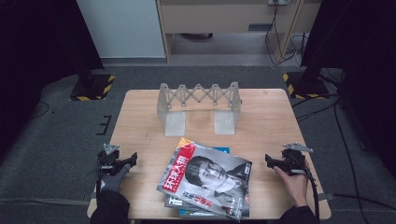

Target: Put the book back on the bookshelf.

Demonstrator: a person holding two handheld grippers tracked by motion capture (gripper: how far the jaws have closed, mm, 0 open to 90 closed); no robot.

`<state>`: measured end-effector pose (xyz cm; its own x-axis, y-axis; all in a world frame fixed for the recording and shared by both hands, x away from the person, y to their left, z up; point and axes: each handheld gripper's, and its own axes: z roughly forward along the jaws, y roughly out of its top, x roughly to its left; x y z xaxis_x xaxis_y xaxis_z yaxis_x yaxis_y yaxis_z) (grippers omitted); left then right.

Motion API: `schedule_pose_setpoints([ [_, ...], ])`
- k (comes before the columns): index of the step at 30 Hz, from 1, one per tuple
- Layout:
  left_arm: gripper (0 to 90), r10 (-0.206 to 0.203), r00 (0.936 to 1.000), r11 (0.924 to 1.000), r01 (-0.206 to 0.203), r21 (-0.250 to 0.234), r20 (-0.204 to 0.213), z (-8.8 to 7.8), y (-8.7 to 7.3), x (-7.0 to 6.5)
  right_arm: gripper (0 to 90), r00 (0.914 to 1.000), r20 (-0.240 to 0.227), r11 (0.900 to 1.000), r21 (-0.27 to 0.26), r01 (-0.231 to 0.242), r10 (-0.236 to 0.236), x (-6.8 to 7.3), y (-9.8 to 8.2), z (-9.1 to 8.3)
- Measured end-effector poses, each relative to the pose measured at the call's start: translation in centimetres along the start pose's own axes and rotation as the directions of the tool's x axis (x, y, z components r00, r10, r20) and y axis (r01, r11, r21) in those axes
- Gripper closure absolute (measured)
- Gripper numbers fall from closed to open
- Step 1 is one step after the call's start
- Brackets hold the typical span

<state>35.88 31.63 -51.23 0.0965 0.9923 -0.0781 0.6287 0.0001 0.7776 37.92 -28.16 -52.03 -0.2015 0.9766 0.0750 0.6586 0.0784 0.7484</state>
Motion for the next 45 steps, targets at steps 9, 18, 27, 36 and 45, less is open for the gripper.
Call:
schedule_pose_setpoints([
  [9,19.7,-0.026,0.9929,0.9986,0.031,-0.042,0.116,-2.3,0.0,-1.6,6.1,0.9982,-0.057,1.0,-0.024,0.018,-0.019,1.1,0.3,-2.3],
  [18,21.7,0.002,0.9737,0.9978,0.013,-0.064,0.228,-4.7,-0.5,-4.3,6.4,0.9885,-0.134,0.996,-0.064,0.061,-0.069,3.8,1.0,-4.6],
  [27,21.9,0.051,0.9467,0.9982,-0.038,-0.045,0.318,-5.9,-1.5,-6.9,6.5,0.9768,-0.184,0.993,-0.063,0.1,-0.11,6.1,0.7,-5.7],
  [36,22.3,0.07,0.9192,0.9974,-0.071,-0.013,0.387,-5.8,-2.0,-9.2,6.6,0.9601,-0.245,0.991,-0.053,0.125,-0.134,8.1,0.5,-5.7],
  [45,22.5,0.095,0.9046,0.9926,-0.118,0.03,0.416,-5.3,-2.5,-11.0,6.7,0.9459,-0.286,0.988,-0.036,0.149,-0.153,9.9,-0.2,-5.3],
])
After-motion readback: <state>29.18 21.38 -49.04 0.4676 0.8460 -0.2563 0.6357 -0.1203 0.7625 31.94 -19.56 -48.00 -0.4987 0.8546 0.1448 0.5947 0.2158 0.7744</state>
